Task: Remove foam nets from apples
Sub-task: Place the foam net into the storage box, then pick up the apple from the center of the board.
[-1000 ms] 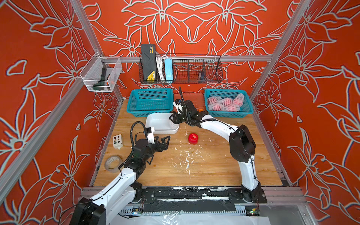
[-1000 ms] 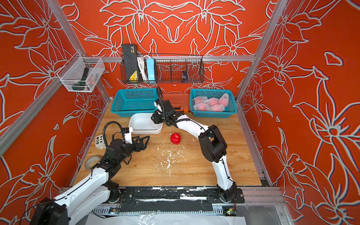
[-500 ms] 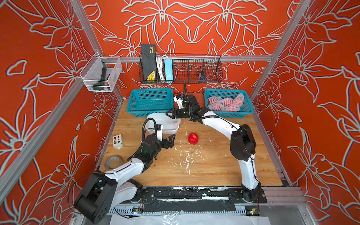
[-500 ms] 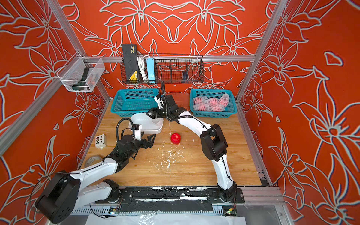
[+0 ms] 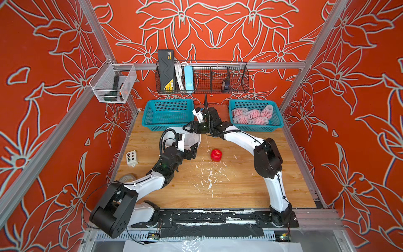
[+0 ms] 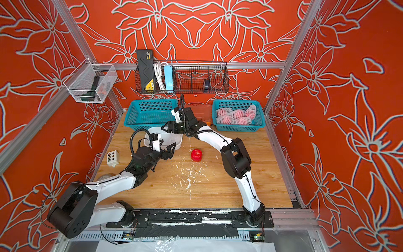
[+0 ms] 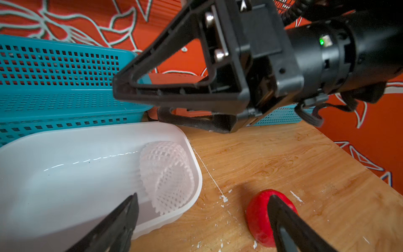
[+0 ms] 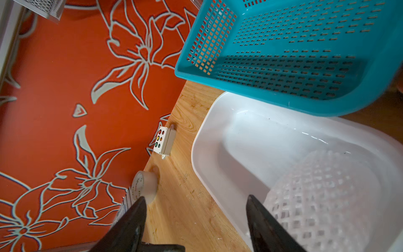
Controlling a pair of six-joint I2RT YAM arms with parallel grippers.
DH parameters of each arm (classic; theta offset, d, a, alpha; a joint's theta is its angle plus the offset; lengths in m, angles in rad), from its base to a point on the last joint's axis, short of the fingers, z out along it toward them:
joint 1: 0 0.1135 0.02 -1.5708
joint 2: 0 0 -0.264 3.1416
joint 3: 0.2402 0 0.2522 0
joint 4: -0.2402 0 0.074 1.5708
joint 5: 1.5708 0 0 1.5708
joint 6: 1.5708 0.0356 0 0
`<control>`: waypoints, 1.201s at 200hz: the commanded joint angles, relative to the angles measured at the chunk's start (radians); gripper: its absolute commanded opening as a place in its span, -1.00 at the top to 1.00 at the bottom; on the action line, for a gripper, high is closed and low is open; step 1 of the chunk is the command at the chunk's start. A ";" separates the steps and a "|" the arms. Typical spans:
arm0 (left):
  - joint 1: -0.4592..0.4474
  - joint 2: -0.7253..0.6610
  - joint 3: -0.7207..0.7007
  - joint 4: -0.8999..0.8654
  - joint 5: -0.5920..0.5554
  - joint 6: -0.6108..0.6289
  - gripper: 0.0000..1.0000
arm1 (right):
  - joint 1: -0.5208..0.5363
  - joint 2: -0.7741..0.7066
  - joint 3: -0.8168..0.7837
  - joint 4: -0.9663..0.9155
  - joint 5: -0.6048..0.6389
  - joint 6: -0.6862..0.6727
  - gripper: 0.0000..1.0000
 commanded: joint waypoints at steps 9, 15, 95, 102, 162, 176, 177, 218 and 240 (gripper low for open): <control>0.000 -0.066 0.006 -0.022 0.051 -0.051 -0.84 | -0.012 -0.089 -0.008 0.043 -0.023 -0.010 -0.45; -0.001 -0.085 -0.002 -0.025 0.058 -0.067 -0.85 | -0.019 -0.118 -0.022 0.045 -0.020 -0.020 -0.45; -0.200 -0.113 0.142 -0.351 0.085 -0.012 -0.95 | -0.188 -0.772 -0.777 0.040 0.386 -0.385 -0.80; -0.215 -0.071 0.168 -0.372 0.091 -0.001 -0.95 | -0.188 -0.841 -0.876 0.057 0.437 -0.408 -0.86; -0.293 0.242 0.355 -0.449 0.141 0.034 -0.95 | -0.185 -1.348 -1.492 0.281 0.518 -0.430 -0.95; -0.313 0.302 0.387 -0.457 0.130 0.046 -0.95 | -0.180 -1.436 -1.603 0.382 0.511 -0.439 -0.96; -0.314 0.306 0.389 -0.457 0.130 0.047 -0.95 | -0.179 -1.441 -1.609 0.389 0.510 -0.439 -0.96; -0.325 0.443 0.451 -0.455 0.103 0.047 -0.95 | -0.171 -1.515 -1.686 0.471 0.542 -0.478 -0.95; -0.325 0.511 0.495 -0.463 0.088 0.049 -0.95 | -0.171 -1.489 -1.677 0.487 0.522 -0.474 -0.94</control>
